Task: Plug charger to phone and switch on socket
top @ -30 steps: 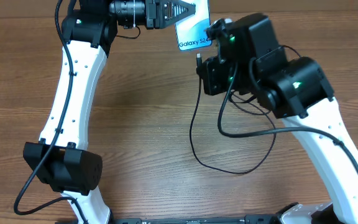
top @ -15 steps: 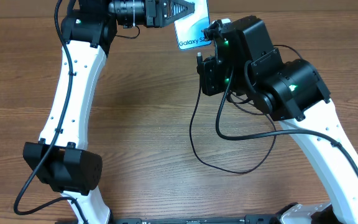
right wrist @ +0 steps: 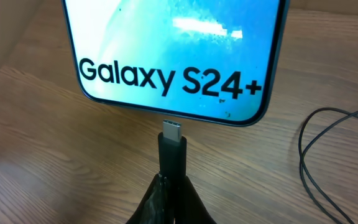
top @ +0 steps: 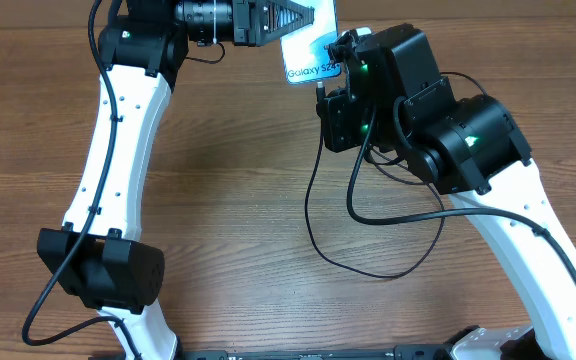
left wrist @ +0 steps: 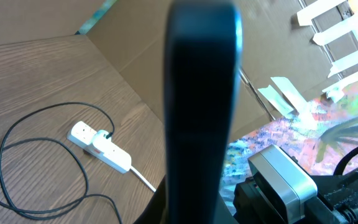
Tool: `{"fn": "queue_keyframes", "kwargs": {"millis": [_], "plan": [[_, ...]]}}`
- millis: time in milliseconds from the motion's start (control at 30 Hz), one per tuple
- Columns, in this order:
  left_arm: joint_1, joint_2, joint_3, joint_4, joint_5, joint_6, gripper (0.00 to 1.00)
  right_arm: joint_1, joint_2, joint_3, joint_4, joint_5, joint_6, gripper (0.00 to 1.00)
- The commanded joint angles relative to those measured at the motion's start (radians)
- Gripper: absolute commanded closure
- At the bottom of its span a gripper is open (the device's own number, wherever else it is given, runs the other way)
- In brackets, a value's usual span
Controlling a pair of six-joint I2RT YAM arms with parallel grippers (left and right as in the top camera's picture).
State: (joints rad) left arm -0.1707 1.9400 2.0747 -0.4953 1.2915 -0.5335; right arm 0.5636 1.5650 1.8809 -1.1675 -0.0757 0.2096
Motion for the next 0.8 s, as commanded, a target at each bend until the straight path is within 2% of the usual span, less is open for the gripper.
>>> {"fn": "queue_keyframes", "kwargs": {"millis": [0, 367, 767], "plan": [[-0.008, -0.003, 0.015, 0.005, 0.046, -0.013, 0.96, 0.004, 0.011, 0.005, 0.006, -0.016, 0.006, 0.96], [-0.007, -0.003, 0.015, 0.005, 0.067, 0.018, 0.96, 0.004, 0.016, 0.005, 0.015, -0.03, 0.006, 0.96], [-0.006, -0.002, 0.015, 0.005, 0.021, 0.044, 0.96, 0.004, 0.015, 0.006, 0.01, -0.031, 0.006, 0.96]]}}
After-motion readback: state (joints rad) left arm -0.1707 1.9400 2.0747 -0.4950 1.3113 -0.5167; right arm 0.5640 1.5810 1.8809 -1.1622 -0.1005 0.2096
